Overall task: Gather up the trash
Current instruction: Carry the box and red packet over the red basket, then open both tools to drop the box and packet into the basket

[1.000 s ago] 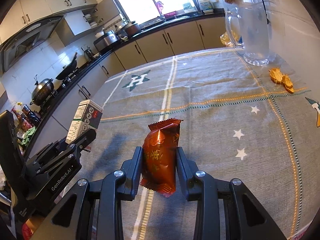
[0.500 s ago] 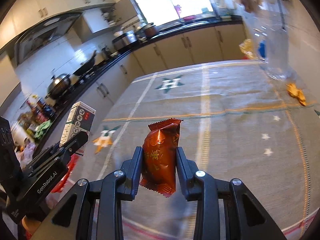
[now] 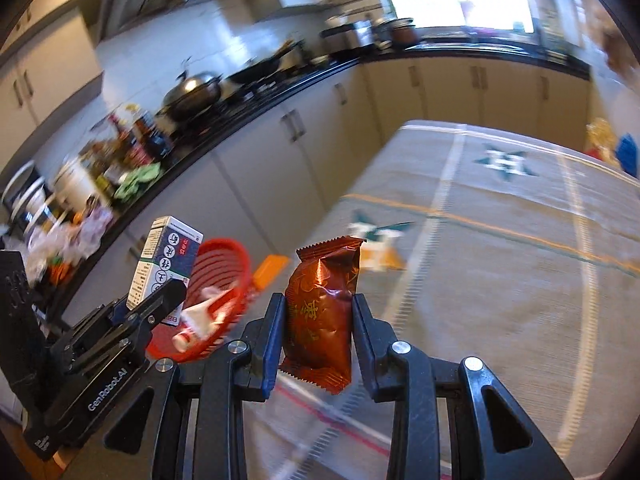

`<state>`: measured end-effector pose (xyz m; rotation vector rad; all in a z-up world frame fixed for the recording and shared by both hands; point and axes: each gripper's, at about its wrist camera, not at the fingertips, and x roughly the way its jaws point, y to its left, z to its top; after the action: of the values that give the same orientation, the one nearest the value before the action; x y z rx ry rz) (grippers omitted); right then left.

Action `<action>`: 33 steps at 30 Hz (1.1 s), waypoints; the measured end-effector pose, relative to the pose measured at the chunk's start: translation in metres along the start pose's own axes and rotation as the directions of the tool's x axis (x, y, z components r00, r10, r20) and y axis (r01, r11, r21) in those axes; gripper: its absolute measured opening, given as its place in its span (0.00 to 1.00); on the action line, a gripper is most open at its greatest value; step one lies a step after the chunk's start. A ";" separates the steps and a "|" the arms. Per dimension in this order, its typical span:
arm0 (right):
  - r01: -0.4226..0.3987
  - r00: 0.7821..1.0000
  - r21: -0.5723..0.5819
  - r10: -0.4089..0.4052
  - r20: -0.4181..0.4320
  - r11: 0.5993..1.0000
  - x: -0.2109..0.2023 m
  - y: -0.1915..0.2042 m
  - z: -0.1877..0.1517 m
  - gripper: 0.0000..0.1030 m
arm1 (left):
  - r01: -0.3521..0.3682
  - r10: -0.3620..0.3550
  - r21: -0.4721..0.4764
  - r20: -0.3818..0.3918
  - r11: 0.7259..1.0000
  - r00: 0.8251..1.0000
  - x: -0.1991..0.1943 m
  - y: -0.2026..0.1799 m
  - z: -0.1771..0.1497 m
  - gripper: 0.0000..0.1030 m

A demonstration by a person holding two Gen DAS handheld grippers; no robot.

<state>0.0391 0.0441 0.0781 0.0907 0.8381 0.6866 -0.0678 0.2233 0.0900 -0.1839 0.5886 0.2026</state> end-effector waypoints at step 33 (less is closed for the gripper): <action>-0.076 0.997 -0.062 0.076 -0.006 0.995 0.037 0.080 -0.001 0.65 | -0.213 0.211 -0.092 -0.033 0.973 0.977 0.000 0.082 -0.034 0.82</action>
<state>0.0132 0.1286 0.0800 0.0655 0.8187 0.7845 -0.1054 0.2943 0.0528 -0.2158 0.6222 0.4364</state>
